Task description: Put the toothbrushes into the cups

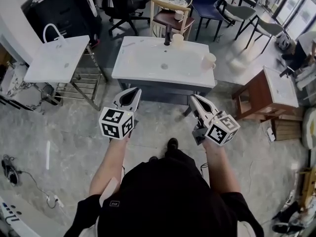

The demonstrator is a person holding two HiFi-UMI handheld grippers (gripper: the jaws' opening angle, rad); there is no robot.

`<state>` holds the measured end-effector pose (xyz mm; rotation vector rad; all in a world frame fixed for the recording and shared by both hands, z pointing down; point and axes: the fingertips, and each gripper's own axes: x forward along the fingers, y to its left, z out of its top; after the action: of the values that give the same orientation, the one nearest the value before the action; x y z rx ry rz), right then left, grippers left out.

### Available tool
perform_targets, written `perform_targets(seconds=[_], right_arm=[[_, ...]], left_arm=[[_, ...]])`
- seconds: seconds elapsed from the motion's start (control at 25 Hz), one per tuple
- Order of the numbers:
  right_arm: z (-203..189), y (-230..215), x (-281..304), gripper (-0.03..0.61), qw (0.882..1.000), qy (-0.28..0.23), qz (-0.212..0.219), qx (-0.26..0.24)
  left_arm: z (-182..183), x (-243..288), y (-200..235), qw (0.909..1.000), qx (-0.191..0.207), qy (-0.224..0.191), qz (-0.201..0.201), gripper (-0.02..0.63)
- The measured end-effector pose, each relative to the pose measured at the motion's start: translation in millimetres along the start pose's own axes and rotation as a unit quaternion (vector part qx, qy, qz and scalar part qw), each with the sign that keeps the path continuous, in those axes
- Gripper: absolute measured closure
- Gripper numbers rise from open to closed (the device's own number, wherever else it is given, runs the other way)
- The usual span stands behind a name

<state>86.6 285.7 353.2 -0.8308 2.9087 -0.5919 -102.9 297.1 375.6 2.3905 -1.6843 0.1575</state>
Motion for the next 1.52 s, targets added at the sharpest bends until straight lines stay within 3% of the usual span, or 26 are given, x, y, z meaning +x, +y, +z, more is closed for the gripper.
perform_targets(seconds=[0.36, 0.88, 1.2, 1.52], right_arm=[[6, -67, 94, 0.551, 0.999, 0.020, 0.040, 0.031], [66, -180, 252, 0.551, 0.989, 0.048, 0.132, 0.048], [33, -208, 330, 0.551, 0.979, 0.109, 0.150, 0.087], [0, -188, 432, 0.551, 0.967, 0.163, 0.169, 0.095]], left_arm=[[1, 68, 68, 0.9992, -0.019, 0.016, 0.032, 0.597], [44, 203, 176, 0.9944, -0.020, 0.030, 0.099, 0.597], [14, 235, 248, 0.9883, -0.051, 0.071, 0.125, 0.597], [-27, 255, 342, 0.9831, -0.068, 0.120, 0.120, 0.595]])
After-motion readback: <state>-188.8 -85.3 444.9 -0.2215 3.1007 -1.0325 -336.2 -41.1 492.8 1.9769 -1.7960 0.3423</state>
